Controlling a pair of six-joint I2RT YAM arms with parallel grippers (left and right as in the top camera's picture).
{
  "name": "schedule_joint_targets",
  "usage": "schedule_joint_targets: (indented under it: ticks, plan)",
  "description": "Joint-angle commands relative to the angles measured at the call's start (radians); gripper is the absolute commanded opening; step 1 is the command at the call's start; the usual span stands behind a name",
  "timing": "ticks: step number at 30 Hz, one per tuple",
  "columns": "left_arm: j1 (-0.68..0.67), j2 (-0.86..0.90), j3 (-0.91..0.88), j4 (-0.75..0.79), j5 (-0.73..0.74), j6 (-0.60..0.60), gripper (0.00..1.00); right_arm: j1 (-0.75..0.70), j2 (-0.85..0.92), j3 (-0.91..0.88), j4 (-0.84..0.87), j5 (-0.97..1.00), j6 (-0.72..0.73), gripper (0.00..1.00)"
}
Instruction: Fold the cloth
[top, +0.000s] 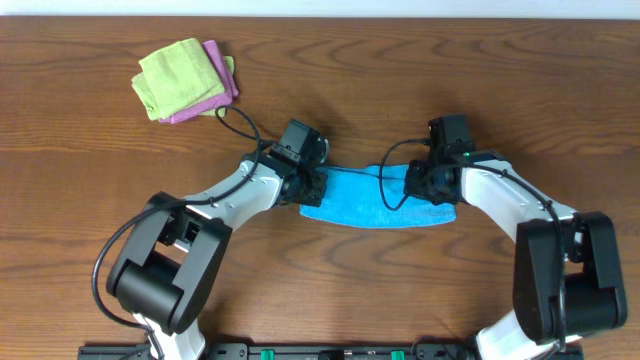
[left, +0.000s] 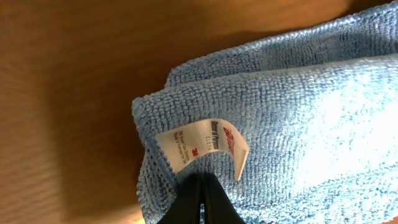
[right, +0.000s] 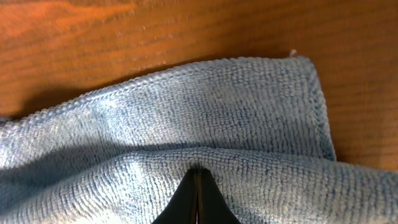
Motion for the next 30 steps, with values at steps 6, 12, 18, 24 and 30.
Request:
schedule_joint_targets:
  ticks: [6, 12, 18, 24, 30]
  plan:
    - [0.059, 0.019, 0.035, 0.001, -0.052, 0.040, 0.06, 0.010, 0.020, 0.008, 0.027, 0.019, -0.014, 0.02]
    - [0.063, 0.019, 0.035, 0.010, -0.051, 0.040, 0.06, 0.010, 0.038, 0.023, 0.036, 0.012, -0.014, 0.02]
    - [0.063, 0.019, 0.035, 0.010, -0.044, 0.039, 0.06, 0.021, 0.091, 0.071, 0.017, -0.008, -0.015, 0.02]
    - [0.064, 0.019, 0.035, 0.022, -0.046, 0.039, 0.06, 0.024, 0.131, 0.107, 0.018, -0.008, -0.019, 0.01]
    - [0.071, 0.031, 0.040, 0.034, -0.053, 0.039, 0.06, 0.024, 0.143, 0.134, 0.018, -0.007, -0.027, 0.02]
